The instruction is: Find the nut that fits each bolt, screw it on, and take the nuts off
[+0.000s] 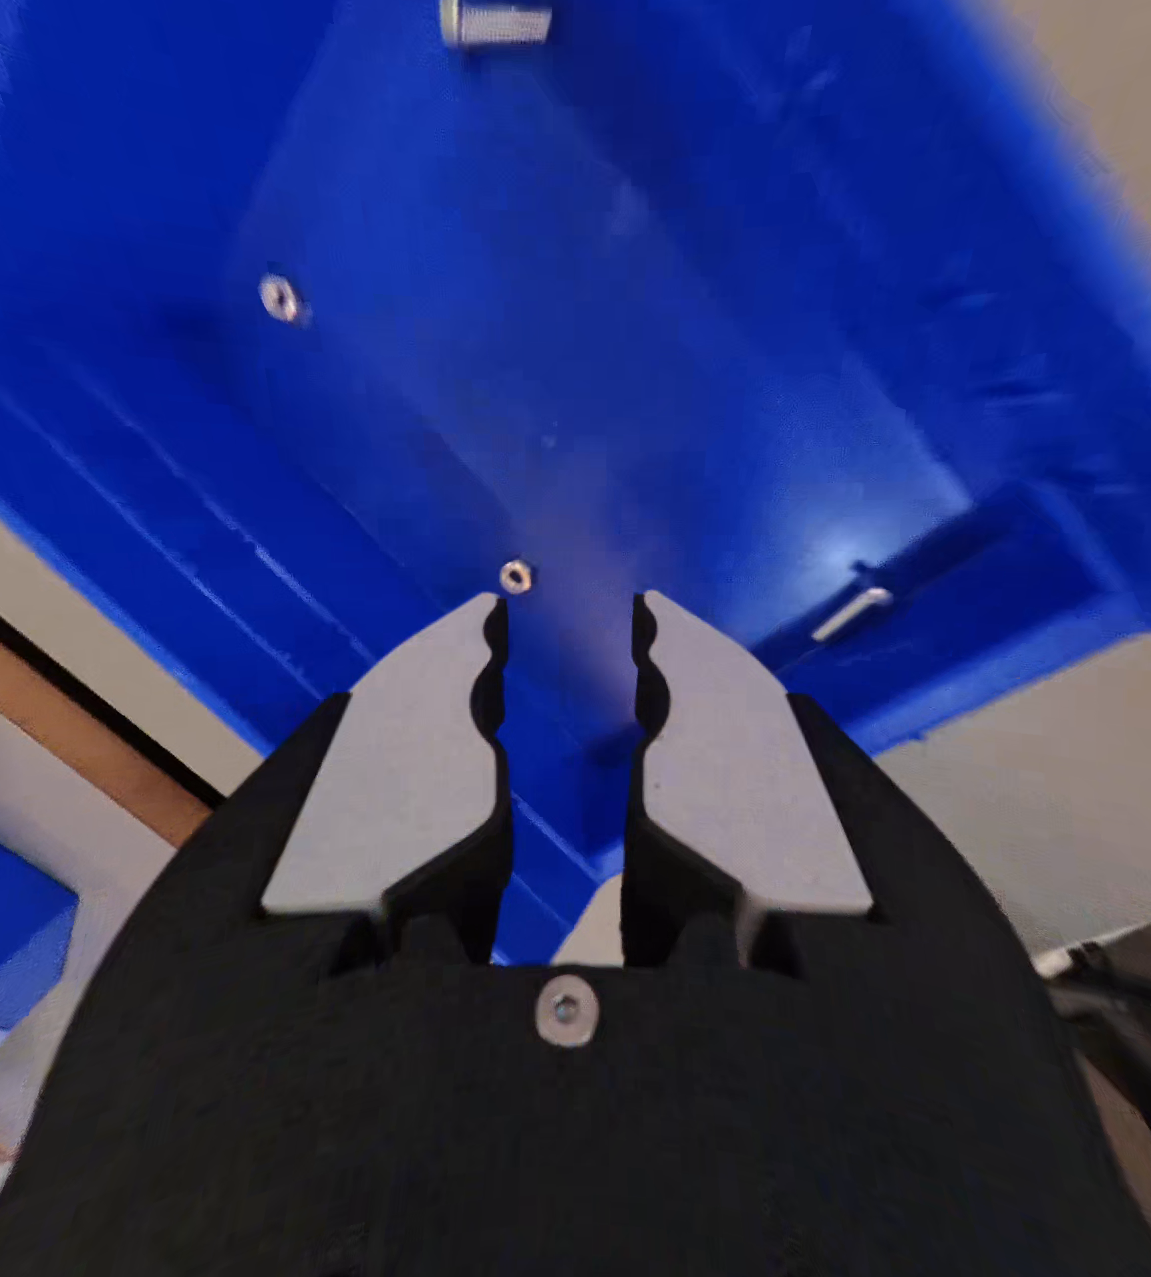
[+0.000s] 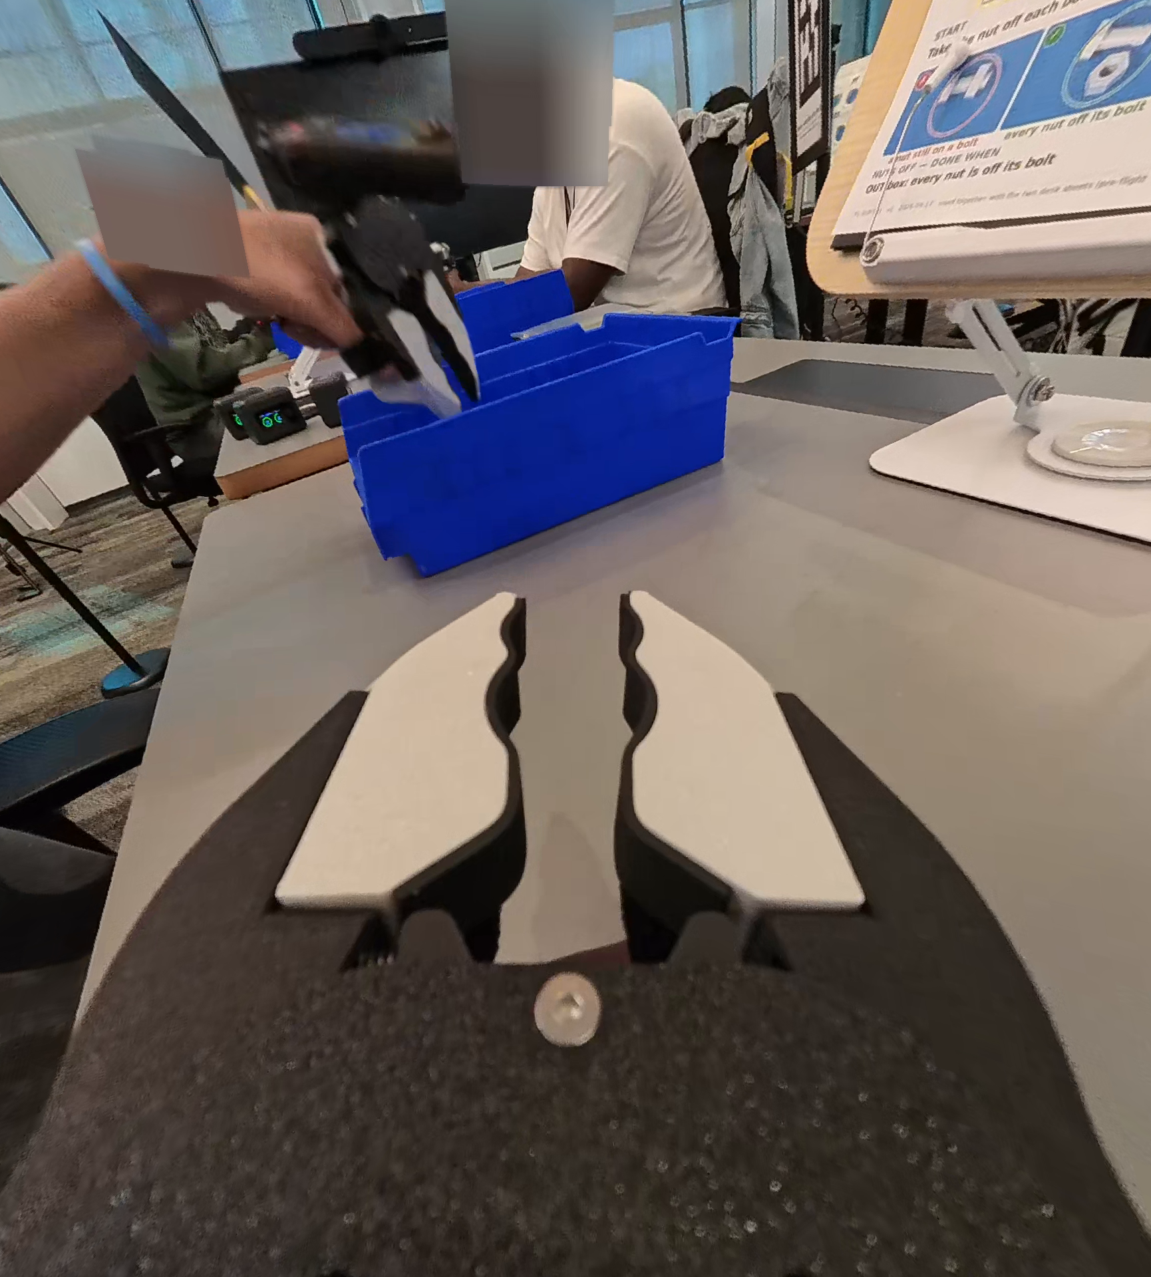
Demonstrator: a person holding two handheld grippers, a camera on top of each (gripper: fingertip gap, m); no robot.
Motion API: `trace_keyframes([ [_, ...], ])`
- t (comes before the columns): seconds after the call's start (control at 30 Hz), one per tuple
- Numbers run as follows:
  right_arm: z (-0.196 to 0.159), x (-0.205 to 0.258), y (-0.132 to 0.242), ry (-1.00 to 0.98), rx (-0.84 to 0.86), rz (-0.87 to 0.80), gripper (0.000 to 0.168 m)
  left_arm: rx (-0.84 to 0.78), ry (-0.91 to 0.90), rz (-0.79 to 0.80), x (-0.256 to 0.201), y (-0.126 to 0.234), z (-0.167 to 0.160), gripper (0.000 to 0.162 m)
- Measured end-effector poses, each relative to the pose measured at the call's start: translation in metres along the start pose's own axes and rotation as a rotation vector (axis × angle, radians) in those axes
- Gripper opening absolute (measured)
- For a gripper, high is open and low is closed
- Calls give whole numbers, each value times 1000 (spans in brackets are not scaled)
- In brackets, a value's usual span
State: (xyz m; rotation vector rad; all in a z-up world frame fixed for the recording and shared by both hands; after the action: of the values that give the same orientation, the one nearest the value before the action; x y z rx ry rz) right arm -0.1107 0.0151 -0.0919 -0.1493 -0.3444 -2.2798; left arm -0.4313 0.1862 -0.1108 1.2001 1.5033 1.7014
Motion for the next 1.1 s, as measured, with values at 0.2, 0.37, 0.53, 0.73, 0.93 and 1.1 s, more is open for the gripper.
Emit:
trace_keyframes([
  [0.2,-1,-2,1,-25,5,13,25,218,23,-27,23,-51,-11,33],
  [0.37,-2,3,-1,8,23,15,25,321,20,-79,24,-67,-18,32],
  [0.53,-3,2,-2,0,25,19,24,296,42,-160,21,-78,-15,25],
  [0.73,-3,3,-2,2,30,22,24,299,21,-199,13,-76,-22,14],
  [0.93,-3,2,-2,0,25,19,24,218,-79,-102,-5,-6,-3,14],
  [1.1,-2,1,-1,-14,20,23,24,20,-333,-17,-69,77,84,14],
])
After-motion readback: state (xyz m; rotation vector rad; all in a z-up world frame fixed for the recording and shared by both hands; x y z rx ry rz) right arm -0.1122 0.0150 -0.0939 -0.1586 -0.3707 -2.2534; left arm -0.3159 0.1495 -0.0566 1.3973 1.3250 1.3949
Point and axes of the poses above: each gripper's, where its closed fingertips meet, y back along the fingers, z out of its top, x = y × z across the jaws, the point moved 1 cm from there along y, back along the fingers, and after that the axes turned 8 degrees about x, right-handed, at the moved point
